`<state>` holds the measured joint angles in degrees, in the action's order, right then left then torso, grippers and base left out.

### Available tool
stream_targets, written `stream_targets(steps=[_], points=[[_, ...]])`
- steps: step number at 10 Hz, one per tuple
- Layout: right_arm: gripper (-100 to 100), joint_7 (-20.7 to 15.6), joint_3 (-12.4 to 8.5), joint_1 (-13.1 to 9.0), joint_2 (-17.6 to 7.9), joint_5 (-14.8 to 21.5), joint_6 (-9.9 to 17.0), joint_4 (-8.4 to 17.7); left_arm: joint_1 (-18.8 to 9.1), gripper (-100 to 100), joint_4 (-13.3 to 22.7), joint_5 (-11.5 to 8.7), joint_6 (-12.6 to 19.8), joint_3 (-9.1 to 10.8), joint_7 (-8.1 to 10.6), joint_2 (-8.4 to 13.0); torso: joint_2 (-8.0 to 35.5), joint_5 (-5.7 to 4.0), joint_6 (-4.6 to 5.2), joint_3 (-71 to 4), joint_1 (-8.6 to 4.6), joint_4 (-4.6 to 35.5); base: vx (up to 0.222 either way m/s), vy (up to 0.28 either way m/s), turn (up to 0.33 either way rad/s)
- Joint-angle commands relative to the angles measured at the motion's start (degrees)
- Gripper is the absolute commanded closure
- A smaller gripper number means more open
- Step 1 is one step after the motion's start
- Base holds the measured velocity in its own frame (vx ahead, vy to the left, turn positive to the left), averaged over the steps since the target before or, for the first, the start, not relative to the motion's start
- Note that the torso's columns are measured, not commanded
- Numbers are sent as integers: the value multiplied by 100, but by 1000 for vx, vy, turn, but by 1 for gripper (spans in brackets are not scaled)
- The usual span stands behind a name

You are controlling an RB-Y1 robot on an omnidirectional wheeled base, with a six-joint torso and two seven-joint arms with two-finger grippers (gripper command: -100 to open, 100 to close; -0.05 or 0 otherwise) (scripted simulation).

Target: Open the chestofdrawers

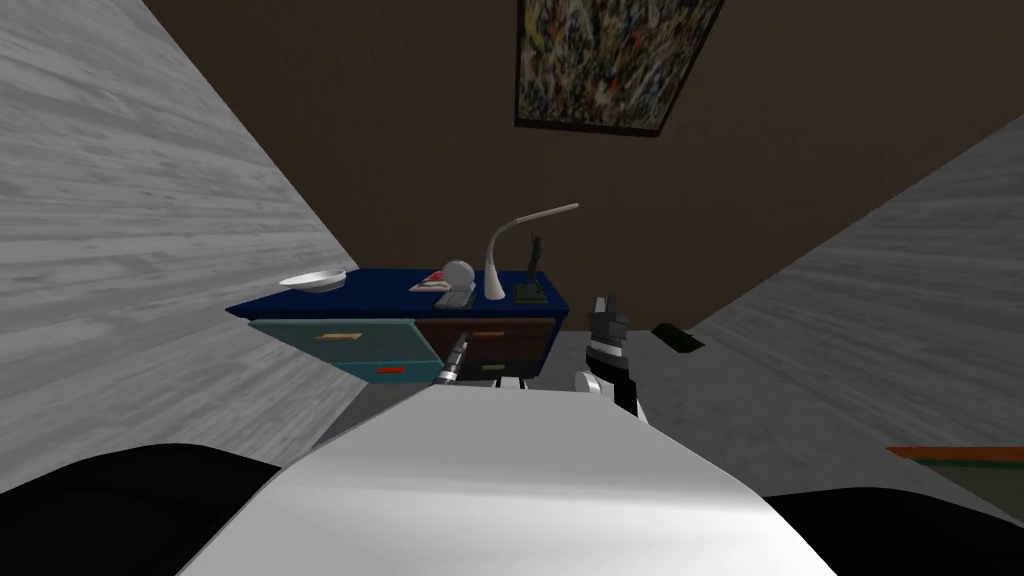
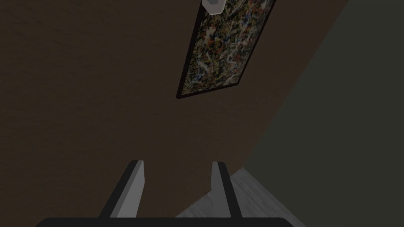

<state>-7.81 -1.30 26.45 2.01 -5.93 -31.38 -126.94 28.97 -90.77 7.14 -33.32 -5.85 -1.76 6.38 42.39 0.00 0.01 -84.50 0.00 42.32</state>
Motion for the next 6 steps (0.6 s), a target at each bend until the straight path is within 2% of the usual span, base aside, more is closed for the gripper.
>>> stream_targets(steps=[1,2,3,4,5,6], points=[[0,0,0,0,0,0,0,0,-41,-100,305,17,-26,-24,-16,-229,-6,2,0,-4,9,-2,51,-166,165],[0,0,0,0,0,0,0,0,-46,-100,365,20,-31,-29,-19,-348,-15,2,-1,-9,4,-4,46,-151,124],[0,0,0,0,-1,0,0,0,-57,-100,342,17,-38,-22,-21,-277,-15,1,0,-10,6,-5,17,-65,21],[0,0,-1,-1,-1,0,0,0,-16,-100,170,26,101,-21,-13,-274,-6,7,1,-5,30,-2,71,-29,-26],[0,0,-1,0,-2,0,0,0,-32,-100,244,25,31,-27,-22,-288,-20,8,0,-12,28,-5,46,-15,-4],[0,0,-2,0,-2,0,0,0,-31,100,228,27,53,-27,-22,-289,-11,5,-1,-9,18,-5,7,-2,2]])
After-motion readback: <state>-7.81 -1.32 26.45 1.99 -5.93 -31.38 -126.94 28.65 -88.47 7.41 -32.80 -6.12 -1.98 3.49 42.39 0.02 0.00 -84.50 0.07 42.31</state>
